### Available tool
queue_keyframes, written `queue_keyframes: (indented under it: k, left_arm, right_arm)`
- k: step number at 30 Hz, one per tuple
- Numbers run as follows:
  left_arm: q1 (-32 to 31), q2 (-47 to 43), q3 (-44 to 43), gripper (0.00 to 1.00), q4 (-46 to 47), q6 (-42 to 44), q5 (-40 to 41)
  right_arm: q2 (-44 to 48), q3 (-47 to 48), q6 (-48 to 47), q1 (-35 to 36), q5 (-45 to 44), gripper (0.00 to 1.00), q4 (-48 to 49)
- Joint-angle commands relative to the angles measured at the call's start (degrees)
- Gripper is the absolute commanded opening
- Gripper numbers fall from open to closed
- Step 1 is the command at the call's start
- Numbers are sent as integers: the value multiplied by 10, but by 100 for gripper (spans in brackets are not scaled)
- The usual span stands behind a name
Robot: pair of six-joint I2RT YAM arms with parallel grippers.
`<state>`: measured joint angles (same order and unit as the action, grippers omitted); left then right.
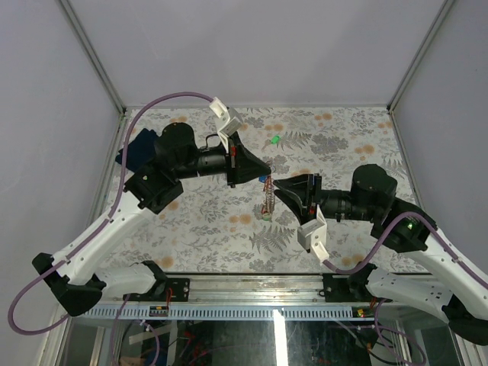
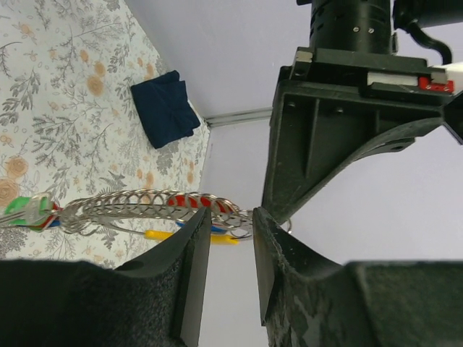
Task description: Put the keys on the keyring
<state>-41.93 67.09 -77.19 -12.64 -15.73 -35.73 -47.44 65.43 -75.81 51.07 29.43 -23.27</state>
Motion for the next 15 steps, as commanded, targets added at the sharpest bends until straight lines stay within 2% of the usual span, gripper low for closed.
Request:
queue_keyframes:
  k: [1, 15]
  left_arm:
    - [4, 3, -28, 0, 4, -2, -15]
    - [4, 7, -34, 0, -4, -3, -23]
  right_arm:
    - [-3, 35, -16, 7, -20, 36, -6]
    - [-7, 43, -31, 7, -53, 37, -48]
